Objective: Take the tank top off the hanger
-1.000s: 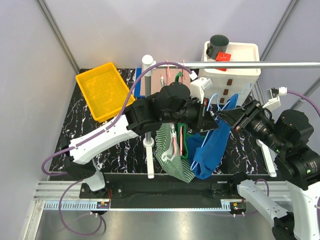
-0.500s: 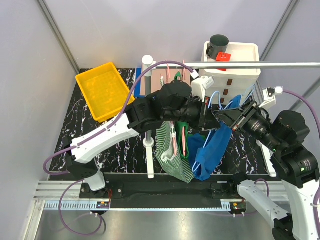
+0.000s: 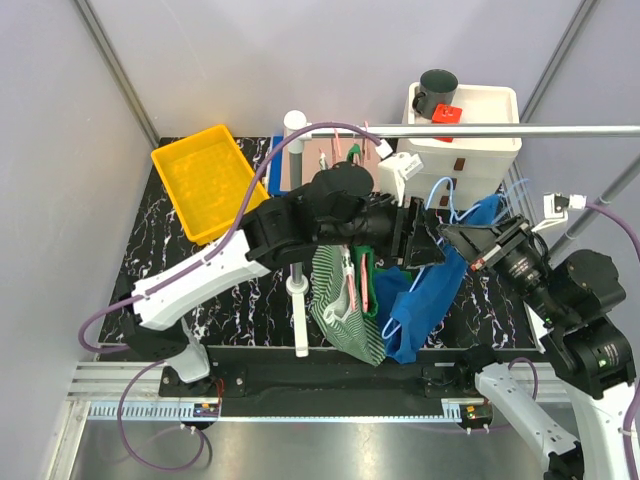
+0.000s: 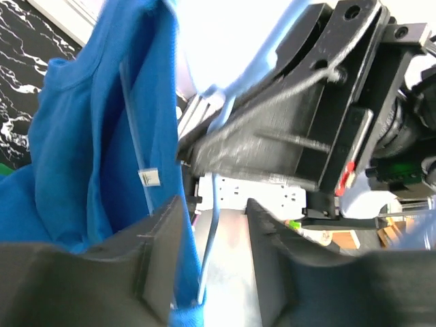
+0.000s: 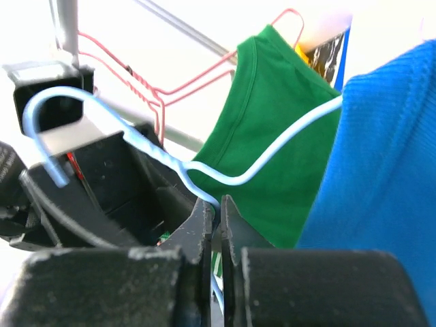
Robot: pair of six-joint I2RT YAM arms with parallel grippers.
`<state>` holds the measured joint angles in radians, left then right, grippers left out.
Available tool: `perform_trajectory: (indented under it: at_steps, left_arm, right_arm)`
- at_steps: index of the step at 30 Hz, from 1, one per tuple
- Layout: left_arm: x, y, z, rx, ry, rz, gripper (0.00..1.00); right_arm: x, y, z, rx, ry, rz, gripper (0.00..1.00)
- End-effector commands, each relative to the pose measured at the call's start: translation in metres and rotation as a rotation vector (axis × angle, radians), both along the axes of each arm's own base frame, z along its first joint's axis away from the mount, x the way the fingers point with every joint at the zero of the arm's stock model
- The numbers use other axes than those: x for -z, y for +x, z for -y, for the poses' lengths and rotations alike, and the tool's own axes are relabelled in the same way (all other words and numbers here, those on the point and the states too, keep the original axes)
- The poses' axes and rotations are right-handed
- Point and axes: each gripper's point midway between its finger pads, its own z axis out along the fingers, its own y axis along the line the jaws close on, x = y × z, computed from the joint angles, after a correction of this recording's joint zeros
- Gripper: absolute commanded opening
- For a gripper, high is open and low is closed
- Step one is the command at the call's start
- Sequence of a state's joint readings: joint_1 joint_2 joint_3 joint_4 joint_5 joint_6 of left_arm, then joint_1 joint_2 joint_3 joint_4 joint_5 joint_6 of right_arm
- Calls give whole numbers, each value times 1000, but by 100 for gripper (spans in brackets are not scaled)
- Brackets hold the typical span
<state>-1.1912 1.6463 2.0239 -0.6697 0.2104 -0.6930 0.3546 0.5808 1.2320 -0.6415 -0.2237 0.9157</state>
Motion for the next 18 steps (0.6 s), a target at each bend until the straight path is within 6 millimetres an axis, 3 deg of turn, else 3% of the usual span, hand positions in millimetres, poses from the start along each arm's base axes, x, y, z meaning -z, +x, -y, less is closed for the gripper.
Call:
perform_trajectory:
  at_steps: [1, 5, 8, 18]
  left_arm:
    - [-44, -22, -29, 62, -122, 88, 56]
    - [-46, -37, -41, 101, -128, 130, 60]
    - [-37, -47, -40, 110, -102, 151, 57]
    - [-5, -50, -53, 59, 53, 230, 63]
  right_arm:
    - [-34, 2, 17, 101, 61, 135, 0]
    - [-46, 0, 26, 145, 62, 156, 0]
    - [-50, -1, 26, 145, 53, 145, 0]
    - [-64, -1, 34, 183, 76, 142, 0]
